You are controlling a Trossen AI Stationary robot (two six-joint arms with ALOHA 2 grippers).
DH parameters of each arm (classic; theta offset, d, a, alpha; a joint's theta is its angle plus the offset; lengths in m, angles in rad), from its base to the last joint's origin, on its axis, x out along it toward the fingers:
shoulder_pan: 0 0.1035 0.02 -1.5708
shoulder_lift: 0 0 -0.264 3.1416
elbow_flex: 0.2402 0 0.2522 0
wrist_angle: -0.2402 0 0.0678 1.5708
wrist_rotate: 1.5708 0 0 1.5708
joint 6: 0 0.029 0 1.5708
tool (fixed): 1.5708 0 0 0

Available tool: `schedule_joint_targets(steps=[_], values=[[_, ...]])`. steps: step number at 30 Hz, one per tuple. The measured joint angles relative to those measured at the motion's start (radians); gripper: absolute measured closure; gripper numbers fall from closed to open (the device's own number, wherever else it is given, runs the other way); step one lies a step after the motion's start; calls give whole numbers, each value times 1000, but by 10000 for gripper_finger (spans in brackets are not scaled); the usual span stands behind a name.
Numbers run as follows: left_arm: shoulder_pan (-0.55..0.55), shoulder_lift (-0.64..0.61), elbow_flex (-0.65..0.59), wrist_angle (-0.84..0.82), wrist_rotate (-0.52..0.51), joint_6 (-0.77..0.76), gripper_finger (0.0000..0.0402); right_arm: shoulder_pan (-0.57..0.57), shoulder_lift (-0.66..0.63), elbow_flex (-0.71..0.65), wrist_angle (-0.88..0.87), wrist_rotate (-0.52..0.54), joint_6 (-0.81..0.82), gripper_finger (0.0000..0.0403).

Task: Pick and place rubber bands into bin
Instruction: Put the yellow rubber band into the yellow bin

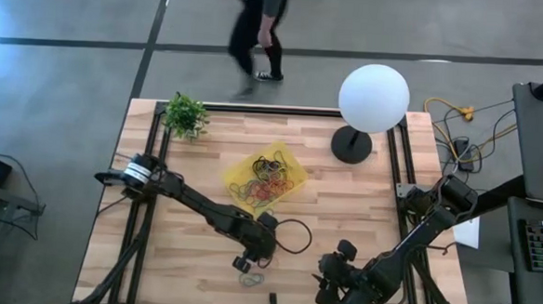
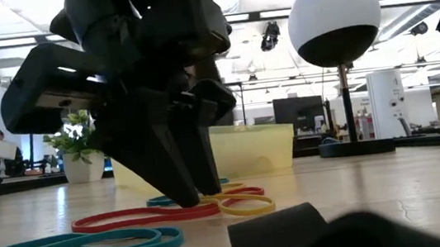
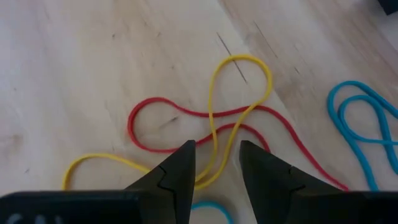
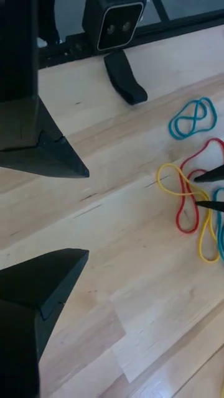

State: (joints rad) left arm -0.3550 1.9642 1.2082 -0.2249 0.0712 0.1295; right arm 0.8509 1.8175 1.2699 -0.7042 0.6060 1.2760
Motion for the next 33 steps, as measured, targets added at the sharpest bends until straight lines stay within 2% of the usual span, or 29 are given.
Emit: schedule_joint_targets(steps=[10, 24, 29, 33], values=[[0, 25, 54, -69, 6, 0, 295, 0, 0, -13, 3, -1, 26, 221], [4, 26, 57, -119, 35, -71, 361, 0, 0, -23, 5, -1, 26, 221], [4, 48, 62, -121, 41, -85, 396, 0, 0, -23, 5, -1, 26, 221], [4, 53, 67, -110, 37, -115, 400, -1, 0, -23, 6, -1, 30, 221]])
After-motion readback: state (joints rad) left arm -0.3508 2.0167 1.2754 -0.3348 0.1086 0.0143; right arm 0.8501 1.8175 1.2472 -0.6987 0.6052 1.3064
